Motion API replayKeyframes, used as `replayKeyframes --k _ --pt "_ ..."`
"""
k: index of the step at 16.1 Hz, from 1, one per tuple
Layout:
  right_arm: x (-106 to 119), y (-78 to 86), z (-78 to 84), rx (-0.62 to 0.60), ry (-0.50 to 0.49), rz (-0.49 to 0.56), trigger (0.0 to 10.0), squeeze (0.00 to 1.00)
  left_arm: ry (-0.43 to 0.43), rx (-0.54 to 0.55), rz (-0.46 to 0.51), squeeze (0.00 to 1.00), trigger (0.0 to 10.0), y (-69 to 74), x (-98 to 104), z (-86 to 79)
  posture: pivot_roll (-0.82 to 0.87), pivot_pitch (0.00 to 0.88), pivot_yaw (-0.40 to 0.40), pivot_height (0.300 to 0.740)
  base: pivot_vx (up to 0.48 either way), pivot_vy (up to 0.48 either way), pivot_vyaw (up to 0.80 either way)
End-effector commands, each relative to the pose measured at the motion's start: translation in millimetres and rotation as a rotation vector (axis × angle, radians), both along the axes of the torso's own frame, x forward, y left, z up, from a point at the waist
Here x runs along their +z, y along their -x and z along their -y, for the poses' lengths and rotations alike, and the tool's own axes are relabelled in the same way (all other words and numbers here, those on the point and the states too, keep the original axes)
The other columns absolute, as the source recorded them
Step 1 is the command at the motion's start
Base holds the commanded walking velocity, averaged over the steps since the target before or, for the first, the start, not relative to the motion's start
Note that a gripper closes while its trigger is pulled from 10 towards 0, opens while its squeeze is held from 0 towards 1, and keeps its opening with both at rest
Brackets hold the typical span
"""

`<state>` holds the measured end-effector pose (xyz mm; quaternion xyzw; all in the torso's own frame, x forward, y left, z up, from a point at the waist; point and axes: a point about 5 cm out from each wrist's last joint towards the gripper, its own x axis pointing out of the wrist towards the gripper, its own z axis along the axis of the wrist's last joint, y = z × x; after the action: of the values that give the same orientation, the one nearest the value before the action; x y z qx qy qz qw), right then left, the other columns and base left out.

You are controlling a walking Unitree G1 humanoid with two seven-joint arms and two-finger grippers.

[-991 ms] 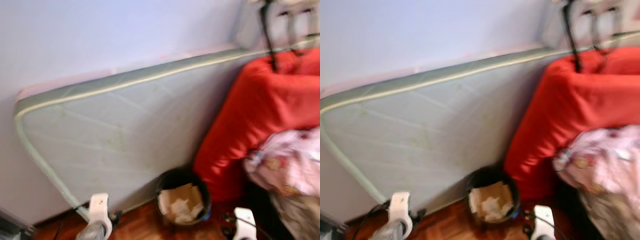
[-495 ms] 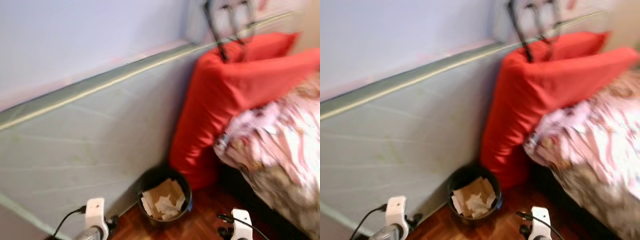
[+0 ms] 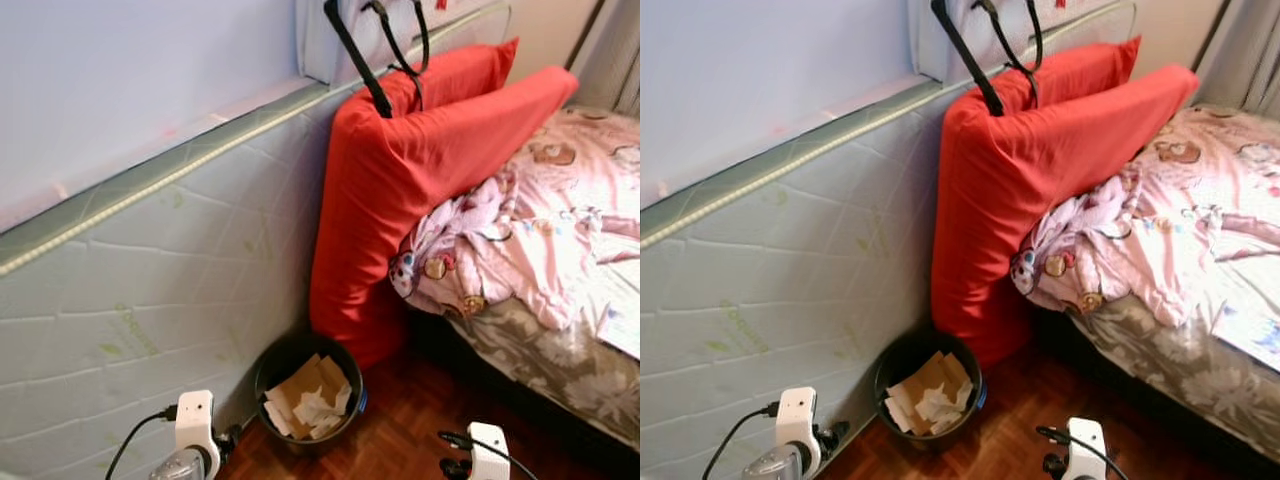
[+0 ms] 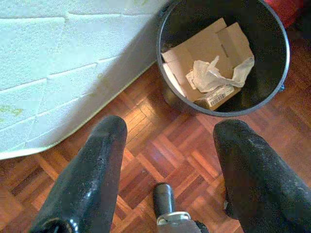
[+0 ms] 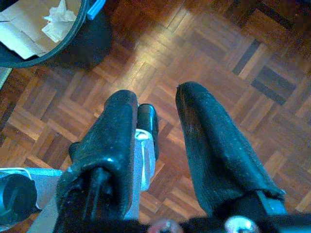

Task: Clean up the room

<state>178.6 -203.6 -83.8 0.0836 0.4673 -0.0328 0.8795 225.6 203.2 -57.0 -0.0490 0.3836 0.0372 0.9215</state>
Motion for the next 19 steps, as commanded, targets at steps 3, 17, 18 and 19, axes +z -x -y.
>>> replayKeyframes --k 3,17,18,19 --pt "0.6 -0.7 0.8 -0.015 -0.001 0.013 10.0 0.0 -0.009 -0.005 -0.019 0.0 10.0 3.8 -2.3 -1.5 -0.08 0.003 0.038 0.74 0.0 -0.317 0.0" --pt "-0.4 1.7 -0.1 -0.013 -0.007 0.014 10.0 0.0 -0.005 -0.013 -0.025 0.0 10.0 6.9 -4.0 -1.7 -0.09 0.0 0.043 0.74 0.0 -0.324 0.0" --pt "-0.5 1.7 -0.4 -0.012 -0.007 0.014 10.0 0.0 -0.005 -0.012 -0.025 0.0 10.0 7.0 -4.1 -2.0 -0.09 0.0 0.044 0.74 0.0 -0.322 0.0" --pt "-0.5 1.6 -0.5 -0.012 -0.008 0.015 10.0 0.0 -0.006 -0.011 -0.025 0.0 10.0 7.0 -4.0 -2.1 -0.09 0.0 0.044 0.74 0.0 -0.326 0.0"
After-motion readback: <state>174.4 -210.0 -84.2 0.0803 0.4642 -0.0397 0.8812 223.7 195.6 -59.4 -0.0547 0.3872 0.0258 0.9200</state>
